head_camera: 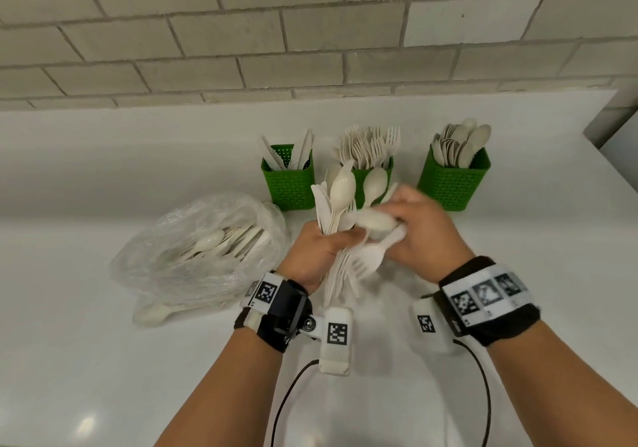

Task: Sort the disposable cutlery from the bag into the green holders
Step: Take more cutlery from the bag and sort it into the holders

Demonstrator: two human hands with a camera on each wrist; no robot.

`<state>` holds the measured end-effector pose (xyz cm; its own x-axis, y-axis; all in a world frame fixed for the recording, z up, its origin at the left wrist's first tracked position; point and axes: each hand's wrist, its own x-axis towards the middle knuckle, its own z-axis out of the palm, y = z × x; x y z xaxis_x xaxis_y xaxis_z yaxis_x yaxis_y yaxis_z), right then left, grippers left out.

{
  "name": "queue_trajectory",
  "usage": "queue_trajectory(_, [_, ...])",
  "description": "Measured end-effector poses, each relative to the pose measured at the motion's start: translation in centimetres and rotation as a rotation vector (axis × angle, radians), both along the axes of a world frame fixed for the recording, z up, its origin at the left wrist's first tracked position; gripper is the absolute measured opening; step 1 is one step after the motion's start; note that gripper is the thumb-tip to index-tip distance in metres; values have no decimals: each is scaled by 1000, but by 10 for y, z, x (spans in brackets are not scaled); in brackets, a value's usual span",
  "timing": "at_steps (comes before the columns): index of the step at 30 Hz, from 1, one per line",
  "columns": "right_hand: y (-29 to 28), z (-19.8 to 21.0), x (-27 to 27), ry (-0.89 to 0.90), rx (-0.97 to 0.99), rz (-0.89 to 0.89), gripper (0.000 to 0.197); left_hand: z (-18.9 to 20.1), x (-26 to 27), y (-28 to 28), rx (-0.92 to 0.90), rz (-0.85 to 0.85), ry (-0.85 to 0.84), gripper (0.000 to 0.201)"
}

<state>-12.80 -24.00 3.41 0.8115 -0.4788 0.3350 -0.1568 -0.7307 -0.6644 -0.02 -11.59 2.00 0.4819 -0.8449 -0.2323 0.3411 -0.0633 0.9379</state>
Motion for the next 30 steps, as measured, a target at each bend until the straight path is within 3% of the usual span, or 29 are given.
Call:
queue_trajectory(2, [5, -7, 0, 56, -127, -14, 33, 0, -1, -1, 15, -13, 30, 23])
queue_trajectory(4, [2, -13, 2, 46, -175, -26, 23, -1, -4, 0, 49, -10, 77, 12])
queue_trajectory(6, [-5, -18, 2, 49, -167, 12, 11, -5, -5, 1, 91, 1, 119, 15])
queue_trajectory(8, [-13, -22, 1, 28, -105, 16, 18, -7, -3, 2, 97, 21, 174, 16])
queue_trajectory(10, [-14, -21, -1, -25, 71, -103, 10, -6, 0, 4, 63, 33, 212, 17])
queue_trajectory(14, [-2, -14, 8, -281, 776, -313, 20, -3, 3, 3, -35, 9, 152, 20])
queue_trajectory(17, [13, -5, 17, -331, 1139, -274, 22, 0, -5, 0, -31, -93, 87, 26])
queue_trajectory(21, [15, 5, 20, -334, 1415, -125, 44, 4, -11, -1, -65, -127, 118, 25])
queue_trajectory(23, [12, 5, 20, -378, 1440, -33, 59, 4, -7, -1, -78, -58, 133, 23])
queue_trajectory(26, [22, 5, 19, -294, 1150, 12, 32, 5, -7, -2, -36, -81, 79, 20])
queue_trajectory(28, [27, 4, 22, -284, 1066, -94, 27, 7, -9, -1, -44, -130, 109, 18])
queue_trajectory(30, [19, 1, 27, -375, 1134, -256, 31, 6, -9, 0, -46, -144, 132, 22])
